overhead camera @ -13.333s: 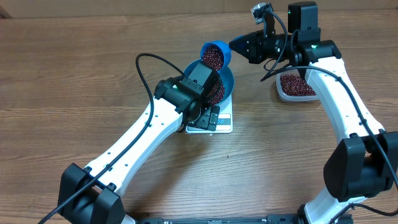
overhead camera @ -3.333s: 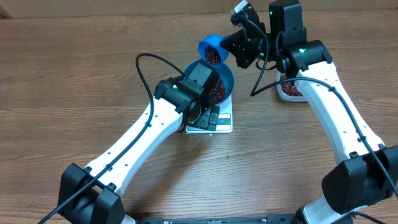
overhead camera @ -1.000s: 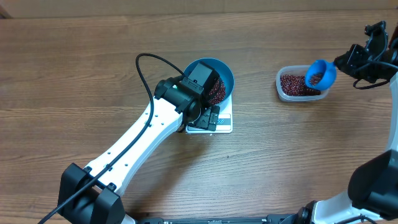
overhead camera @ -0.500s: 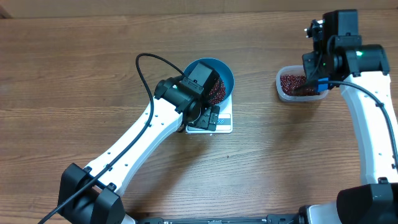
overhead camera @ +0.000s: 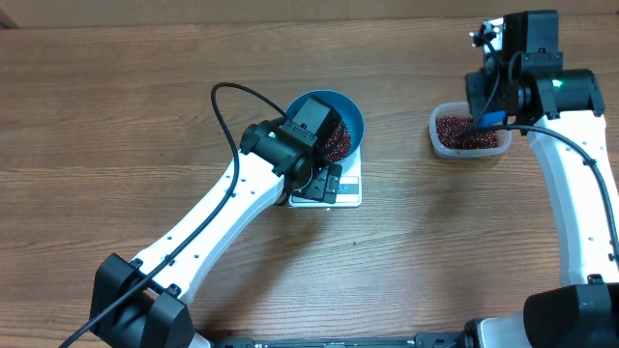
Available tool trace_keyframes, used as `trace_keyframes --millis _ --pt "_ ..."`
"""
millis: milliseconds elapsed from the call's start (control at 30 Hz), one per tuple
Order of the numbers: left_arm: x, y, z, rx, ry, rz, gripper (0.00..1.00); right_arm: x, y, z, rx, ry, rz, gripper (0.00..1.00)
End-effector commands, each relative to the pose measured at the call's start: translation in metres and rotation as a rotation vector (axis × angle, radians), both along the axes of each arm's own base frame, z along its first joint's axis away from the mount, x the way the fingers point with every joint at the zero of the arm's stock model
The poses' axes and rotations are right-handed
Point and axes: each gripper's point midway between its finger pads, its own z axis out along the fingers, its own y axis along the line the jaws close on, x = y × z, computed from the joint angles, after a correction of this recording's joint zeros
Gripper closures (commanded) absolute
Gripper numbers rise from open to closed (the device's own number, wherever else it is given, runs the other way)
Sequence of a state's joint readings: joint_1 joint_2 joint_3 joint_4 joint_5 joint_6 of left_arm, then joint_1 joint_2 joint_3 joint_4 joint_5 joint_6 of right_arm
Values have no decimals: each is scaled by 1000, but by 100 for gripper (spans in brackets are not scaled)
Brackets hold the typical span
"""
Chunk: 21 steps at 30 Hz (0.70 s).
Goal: Scoop item into bowl and weigh 150g on scale
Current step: 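Lift the scoop and carry it left over the teal bowl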
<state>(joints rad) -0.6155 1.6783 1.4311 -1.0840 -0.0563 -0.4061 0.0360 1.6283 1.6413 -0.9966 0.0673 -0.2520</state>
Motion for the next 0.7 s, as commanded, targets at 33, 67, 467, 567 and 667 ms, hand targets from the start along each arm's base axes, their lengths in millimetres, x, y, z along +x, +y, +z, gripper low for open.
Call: trace_keyframes --millis 33,67,467,567,667 --pt "-3 -2 -2 0 8 -2 1 -3 101 26 486 -44 364 96" --pt "-3 -2 -2 0 8 -2 0 -5 111 31 538 -51 412 96" --pt "-3 -2 -2 0 8 -2 0 -2 201 17 632 -38 665 96" --pt "-3 -2 -2 0 8 -2 0 0 215 -2 594 -8 672 96" --pt "-3 -2 -2 0 8 -2 1 -2 229 -15 507 -21 747 96"
